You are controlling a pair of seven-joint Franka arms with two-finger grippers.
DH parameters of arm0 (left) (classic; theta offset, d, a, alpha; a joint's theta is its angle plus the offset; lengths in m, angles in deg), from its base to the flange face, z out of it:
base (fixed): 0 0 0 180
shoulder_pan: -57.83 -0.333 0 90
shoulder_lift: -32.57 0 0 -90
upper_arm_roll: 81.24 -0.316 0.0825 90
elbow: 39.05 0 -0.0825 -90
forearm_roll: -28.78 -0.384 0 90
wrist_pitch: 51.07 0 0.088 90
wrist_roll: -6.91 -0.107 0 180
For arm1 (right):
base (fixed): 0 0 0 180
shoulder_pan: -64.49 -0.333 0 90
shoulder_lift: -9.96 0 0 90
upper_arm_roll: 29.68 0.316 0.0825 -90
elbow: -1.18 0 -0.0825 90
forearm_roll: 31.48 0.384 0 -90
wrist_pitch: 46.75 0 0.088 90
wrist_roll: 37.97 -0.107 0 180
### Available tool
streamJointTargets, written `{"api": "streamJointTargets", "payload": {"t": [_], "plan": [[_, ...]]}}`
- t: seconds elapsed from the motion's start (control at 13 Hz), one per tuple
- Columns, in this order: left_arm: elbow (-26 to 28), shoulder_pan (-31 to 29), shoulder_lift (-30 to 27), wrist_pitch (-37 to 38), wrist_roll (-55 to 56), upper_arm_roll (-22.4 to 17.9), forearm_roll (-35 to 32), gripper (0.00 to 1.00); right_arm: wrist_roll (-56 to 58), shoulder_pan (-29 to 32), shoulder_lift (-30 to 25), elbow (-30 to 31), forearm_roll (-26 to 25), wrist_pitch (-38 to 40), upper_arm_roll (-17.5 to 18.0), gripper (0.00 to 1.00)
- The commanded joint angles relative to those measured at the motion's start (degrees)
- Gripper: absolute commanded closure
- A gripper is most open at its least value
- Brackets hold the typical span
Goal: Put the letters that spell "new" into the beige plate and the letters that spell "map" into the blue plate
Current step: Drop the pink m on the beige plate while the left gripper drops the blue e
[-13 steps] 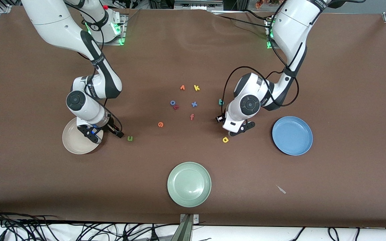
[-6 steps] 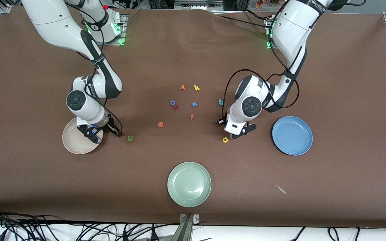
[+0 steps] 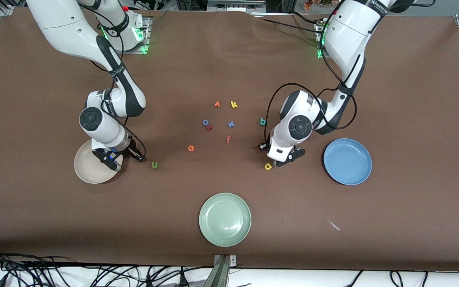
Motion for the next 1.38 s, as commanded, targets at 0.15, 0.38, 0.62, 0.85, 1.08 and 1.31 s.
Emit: {"api": "streamJointTargets", "payload": {"t": [0.15, 0.38, 0.62, 0.85, 1.08, 1.31], "plan": [[-1.8, -6.9, -6.6, 14.0, -10.1, -0.5, 0.7, 0.99, 6.5, 0.7, -6.7, 0.6, 0.8, 9.0, -0.8, 0.65], [-2.2, -13.1, -7.9, 19.2, -20.1, -0.5, -4.2, 0.98, 16.3, 4.4, -8.4, 0.6, 0.7, 12.0, -1.3, 0.65], [-1.9, -19.8, -7.1, 20.7, -31.7, -0.5, -10.0, 0.98, 26.2, 7.7, -7.8, 0.1, 0.6, 11.8, -2.4, 0.64], [-2.1, -23.5, -3.5, 19.3, -38.2, -0.5, -12.5, 0.92, 29.8, 9.1, -6.6, 0.0, 0.5, 10.5, -2.5, 0.35], [-2.1, -23.3, -3.1, 19.5, -38.2, -0.4, -12.9, 0.00, 29.1, 8.8, -5.9, -0.5, 0.6, 8.7, -2.4, 0.16], [-2.6, -22.2, -6.3, 20.0, -37.3, 1.5, -12.9, 0.00, 27.6, 5.5, -4.8, -2.9, 0.7, 9.7, -2.2, 0.16]]}}
